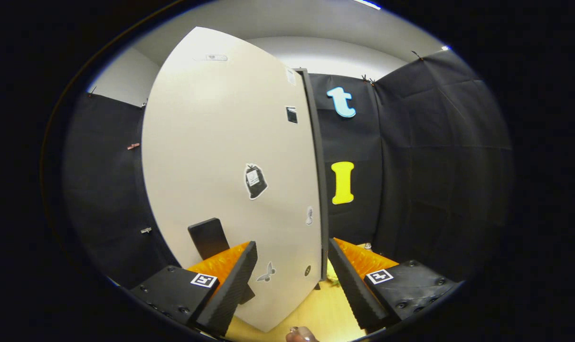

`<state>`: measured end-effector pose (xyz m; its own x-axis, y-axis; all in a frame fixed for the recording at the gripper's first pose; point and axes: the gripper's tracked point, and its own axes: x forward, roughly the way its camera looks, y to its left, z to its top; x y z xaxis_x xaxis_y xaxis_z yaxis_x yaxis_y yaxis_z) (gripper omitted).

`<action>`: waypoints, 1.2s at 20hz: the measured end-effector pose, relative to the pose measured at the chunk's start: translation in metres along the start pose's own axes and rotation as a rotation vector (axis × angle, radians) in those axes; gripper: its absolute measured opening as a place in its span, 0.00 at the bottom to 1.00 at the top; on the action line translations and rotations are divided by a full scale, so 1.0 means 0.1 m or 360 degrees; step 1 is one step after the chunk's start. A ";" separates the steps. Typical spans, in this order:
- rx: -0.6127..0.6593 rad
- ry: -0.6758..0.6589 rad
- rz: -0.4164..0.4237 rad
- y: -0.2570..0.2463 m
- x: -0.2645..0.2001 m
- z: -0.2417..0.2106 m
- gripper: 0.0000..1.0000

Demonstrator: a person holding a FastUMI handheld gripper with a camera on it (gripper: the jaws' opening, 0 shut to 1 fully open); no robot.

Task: Open the shoe cabinet door, grab the shoes and put them into the shoe cabinet, then close the shoe cabinet door.

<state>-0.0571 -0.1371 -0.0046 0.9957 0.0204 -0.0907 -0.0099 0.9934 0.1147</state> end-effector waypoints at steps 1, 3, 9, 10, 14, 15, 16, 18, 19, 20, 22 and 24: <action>-0.0006 -0.0005 0.0012 0.13 0.03 -0.01 0.98; 0.0011 0.0001 0.0037 0.35 0.08 -0.05 0.98; 0.0001 0.0050 0.0106 0.84 0.21 -0.15 0.98; -0.0005 0.0044 0.0114 0.91 0.22 -0.15 0.98; -0.0037 0.0052 0.0159 1.16 0.25 -0.14 0.98; -0.0045 0.0051 0.0169 1.21 0.25 -0.14 0.98; -0.0054 0.0045 0.0176 1.23 0.25 -0.13 0.98; -0.0067 0.0033 0.0189 1.29 0.21 -0.12 0.98; -0.0071 0.0027 0.0188 1.31 0.19 -0.12 0.98; -0.0077 0.0017 0.0192 1.33 0.16 -0.11 0.98; -0.0084 -0.0013 0.0200 1.32 0.07 -0.10 0.98; -0.0099 -0.0035 0.0182 1.35 0.00 -0.11 0.98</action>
<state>-0.0598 -0.0016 -0.0004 0.9895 0.1319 -0.0589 -0.1283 0.9898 0.0615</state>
